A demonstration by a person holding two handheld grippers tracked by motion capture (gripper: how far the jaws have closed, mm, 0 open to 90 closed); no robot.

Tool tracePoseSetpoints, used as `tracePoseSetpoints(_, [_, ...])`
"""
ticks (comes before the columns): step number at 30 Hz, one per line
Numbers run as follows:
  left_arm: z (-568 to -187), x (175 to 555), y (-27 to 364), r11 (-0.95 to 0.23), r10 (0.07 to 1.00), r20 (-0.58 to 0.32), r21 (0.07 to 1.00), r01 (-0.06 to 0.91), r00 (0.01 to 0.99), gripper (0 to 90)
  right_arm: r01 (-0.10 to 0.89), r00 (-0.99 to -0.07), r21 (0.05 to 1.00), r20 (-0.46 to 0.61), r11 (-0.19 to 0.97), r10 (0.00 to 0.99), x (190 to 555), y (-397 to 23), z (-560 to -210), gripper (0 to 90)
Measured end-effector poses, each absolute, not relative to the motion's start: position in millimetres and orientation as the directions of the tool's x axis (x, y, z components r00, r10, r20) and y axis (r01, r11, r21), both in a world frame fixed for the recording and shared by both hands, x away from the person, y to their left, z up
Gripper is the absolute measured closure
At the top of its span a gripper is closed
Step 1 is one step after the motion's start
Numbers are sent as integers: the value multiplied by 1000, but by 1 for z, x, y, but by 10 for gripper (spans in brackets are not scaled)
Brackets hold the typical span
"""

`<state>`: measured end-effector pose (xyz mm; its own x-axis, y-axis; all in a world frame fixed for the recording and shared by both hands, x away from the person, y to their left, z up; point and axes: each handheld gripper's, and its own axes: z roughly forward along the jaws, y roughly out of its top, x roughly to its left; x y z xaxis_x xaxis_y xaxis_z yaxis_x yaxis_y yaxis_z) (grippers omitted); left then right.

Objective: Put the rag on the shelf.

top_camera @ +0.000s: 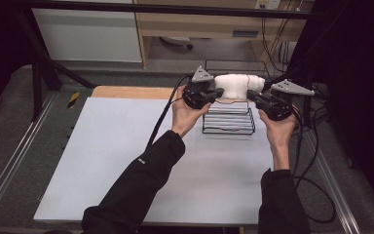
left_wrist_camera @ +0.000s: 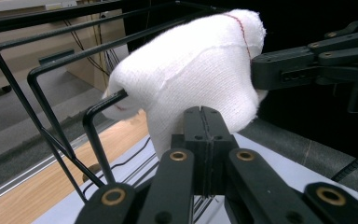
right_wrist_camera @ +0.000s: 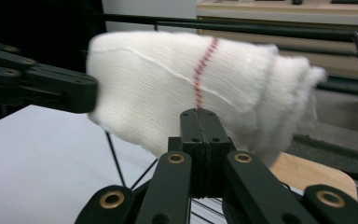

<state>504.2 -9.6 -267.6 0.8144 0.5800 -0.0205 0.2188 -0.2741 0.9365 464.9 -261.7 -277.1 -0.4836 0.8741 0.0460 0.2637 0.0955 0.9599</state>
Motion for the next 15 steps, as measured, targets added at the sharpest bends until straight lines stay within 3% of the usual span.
tracePoseSetpoints(9, [-270, 504, -11, -275, 582, -12, 938, 210, 813, 898, 249, -470, 964, 40, 89, 882, 467, -265, -285, 897])
tracePoseSetpoints(15, [-268, 498, -2, -270, 581, -16, 939, 211, 814, 848, 241, -502, 966, 43, 91, 864, 458, -265, -277, 823])
